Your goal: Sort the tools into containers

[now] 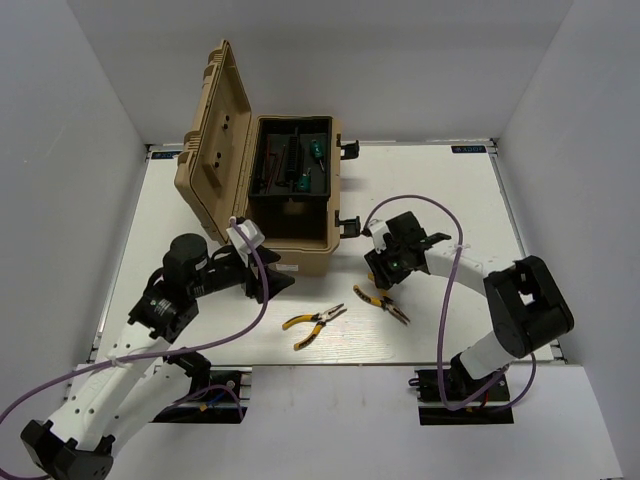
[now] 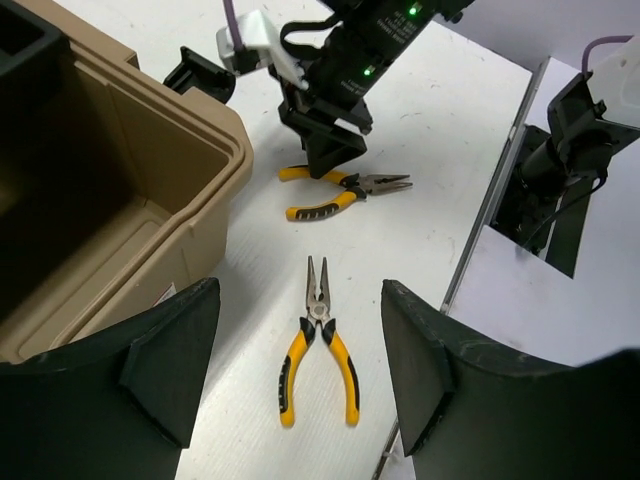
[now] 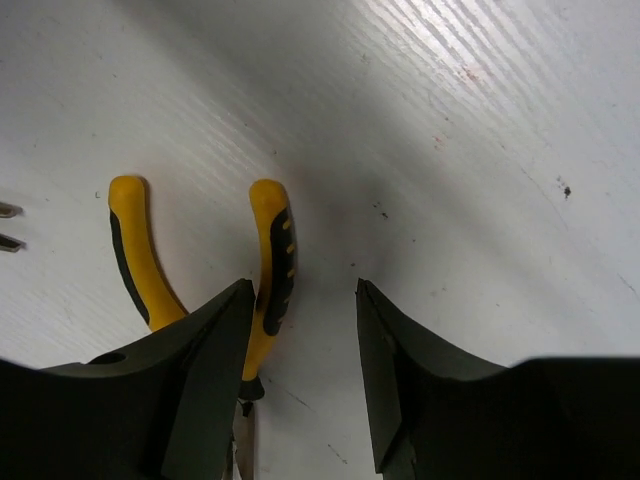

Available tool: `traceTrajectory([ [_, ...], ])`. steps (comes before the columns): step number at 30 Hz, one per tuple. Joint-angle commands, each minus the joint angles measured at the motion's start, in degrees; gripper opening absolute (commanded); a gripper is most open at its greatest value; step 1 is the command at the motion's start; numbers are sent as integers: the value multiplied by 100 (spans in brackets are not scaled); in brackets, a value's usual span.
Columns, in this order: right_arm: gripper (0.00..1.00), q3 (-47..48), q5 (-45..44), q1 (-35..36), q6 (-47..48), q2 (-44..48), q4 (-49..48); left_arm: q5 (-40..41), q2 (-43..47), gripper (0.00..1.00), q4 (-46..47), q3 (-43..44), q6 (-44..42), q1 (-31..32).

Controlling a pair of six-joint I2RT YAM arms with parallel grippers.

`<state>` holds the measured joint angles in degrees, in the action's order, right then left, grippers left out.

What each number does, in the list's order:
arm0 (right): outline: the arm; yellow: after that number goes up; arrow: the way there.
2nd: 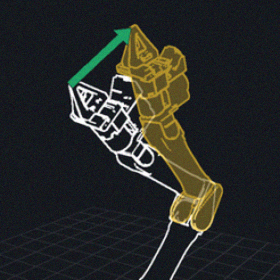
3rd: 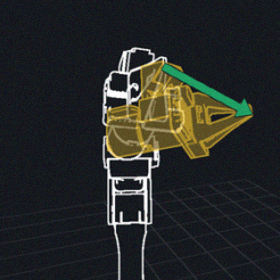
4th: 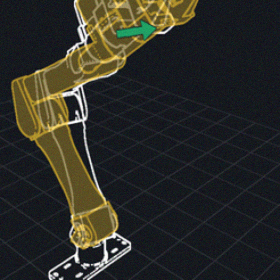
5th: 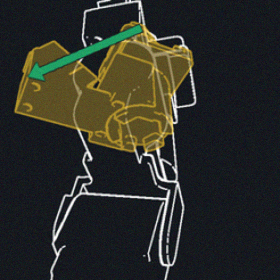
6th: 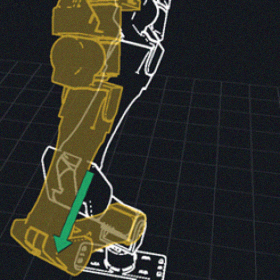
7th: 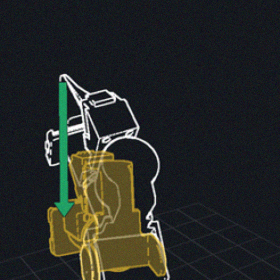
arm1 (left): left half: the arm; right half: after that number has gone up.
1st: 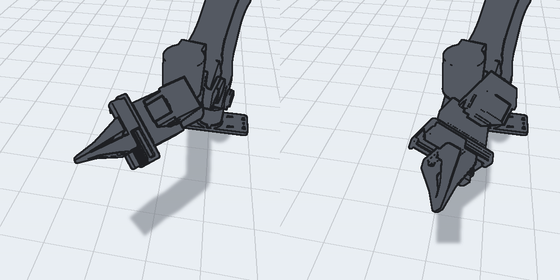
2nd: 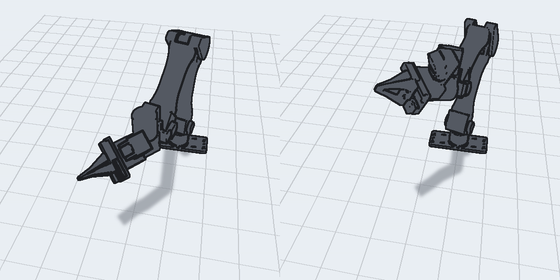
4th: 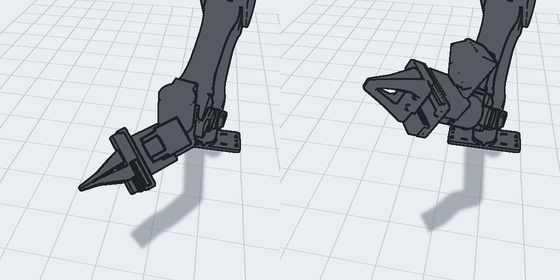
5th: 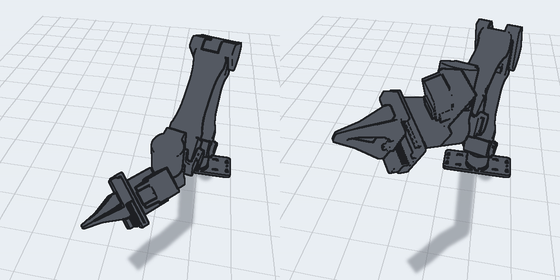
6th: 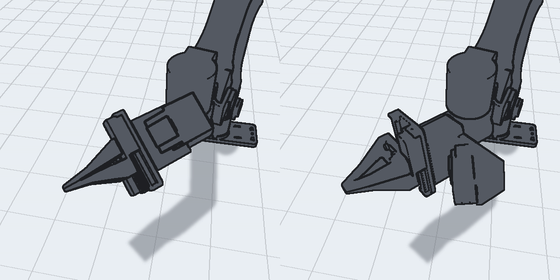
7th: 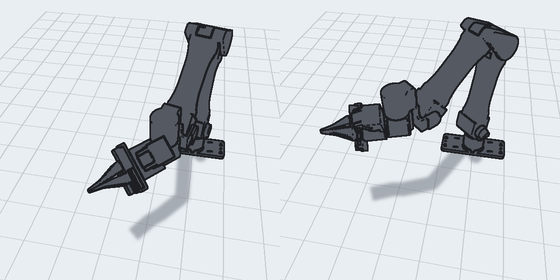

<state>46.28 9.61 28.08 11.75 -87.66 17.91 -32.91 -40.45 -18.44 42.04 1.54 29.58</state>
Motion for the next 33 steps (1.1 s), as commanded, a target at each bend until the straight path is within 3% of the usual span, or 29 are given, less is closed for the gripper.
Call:
traceTrajectory([
  [1,52,109,-424,189,-67,-93,-183,-103,257,76,244,-178,-75,39],
  [5,49,-119,-591,303,-76,-76,-279,-40,257,76,244,-179,-75,39],
  [9,39,-312,-801,356,-120,-15,-332,20,257,76,244,-179,-75,39],
  [12,26,-435,-820,365,-138,29,-236,73,257,76,244,-179,-75,39],
  [13,17,-445,-820,374,-138,55,-201,74,257,76,244,-179,-75,39],
  [16,0,-436,-715,365,-173,82,-95,74,257,76,244,-179,-75,39],
  [19,0,-278,-478,330,-121,344,281,74,143,76,244,-179,-75,39],
  [24,0,248,515,295,828,1048,1186,74,90,76,191,-179,-13,39],
  [26,0,644,952,269,1239,1355,2038,74,90,76,191,-179,-13,39],
  [29,0,1400,1113,269,1795,1672,2908,74,37,76,191,-179,-13,39],
  [33,0,2163,964,260,1928,1849,2920,74,37,76,191,-179,-13,39],
])
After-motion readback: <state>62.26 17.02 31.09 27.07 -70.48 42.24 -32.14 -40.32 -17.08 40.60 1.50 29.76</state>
